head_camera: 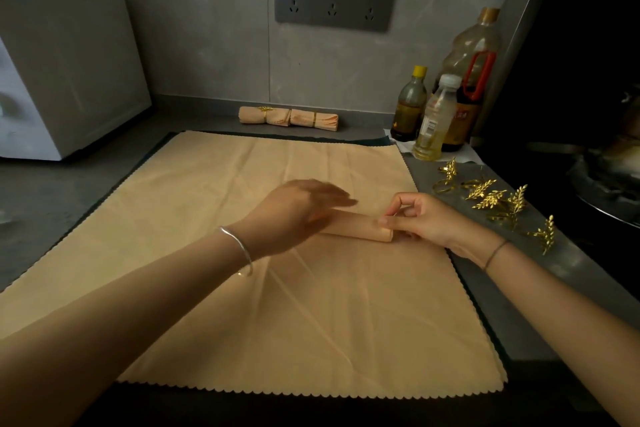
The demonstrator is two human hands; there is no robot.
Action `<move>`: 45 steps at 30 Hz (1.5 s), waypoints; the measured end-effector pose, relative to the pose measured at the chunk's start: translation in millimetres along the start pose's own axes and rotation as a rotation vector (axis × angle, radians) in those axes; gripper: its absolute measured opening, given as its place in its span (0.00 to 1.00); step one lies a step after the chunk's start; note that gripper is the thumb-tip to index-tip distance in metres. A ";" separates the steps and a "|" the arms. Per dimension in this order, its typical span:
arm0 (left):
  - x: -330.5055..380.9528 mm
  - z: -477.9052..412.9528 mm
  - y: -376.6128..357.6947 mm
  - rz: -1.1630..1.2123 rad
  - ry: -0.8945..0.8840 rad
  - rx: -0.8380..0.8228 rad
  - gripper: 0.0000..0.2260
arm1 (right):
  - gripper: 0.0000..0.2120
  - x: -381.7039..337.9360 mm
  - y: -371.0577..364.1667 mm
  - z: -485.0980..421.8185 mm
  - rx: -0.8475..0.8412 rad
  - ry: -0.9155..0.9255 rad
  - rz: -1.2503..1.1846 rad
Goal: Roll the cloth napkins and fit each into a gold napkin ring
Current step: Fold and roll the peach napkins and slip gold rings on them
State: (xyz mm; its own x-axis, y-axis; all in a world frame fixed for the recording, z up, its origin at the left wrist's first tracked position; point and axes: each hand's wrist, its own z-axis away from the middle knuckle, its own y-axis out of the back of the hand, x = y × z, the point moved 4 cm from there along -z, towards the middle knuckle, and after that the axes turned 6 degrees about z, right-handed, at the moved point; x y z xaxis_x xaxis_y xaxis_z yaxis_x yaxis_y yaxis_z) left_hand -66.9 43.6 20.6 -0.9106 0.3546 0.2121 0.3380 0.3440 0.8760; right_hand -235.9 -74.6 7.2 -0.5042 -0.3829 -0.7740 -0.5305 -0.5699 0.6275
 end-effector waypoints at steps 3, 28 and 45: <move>14.4 -5.7 -17.2 -0.076 -0.094 -0.047 0.18 | 0.06 -0.7 -0.5 0.9 0.014 -0.007 -0.020; -3.2 -44.5 -39.8 -0.075 0.277 -0.174 0.19 | 0.11 20.0 -6.0 -4.5 0.214 0.270 0.050; 56.9 -110.8 -53.9 0.021 0.191 -0.035 0.17 | 0.26 86.3 116.7 78.6 0.900 0.083 0.518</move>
State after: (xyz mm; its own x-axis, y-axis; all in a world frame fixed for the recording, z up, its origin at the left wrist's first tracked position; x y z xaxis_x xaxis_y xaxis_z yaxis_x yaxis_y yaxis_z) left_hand -163.3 -51.2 33.5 -0.9330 0.1886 0.3065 0.3524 0.3066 0.8842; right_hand -394.8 -117.1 20.3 -0.7847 -0.4943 -0.3740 -0.5918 0.4182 0.6891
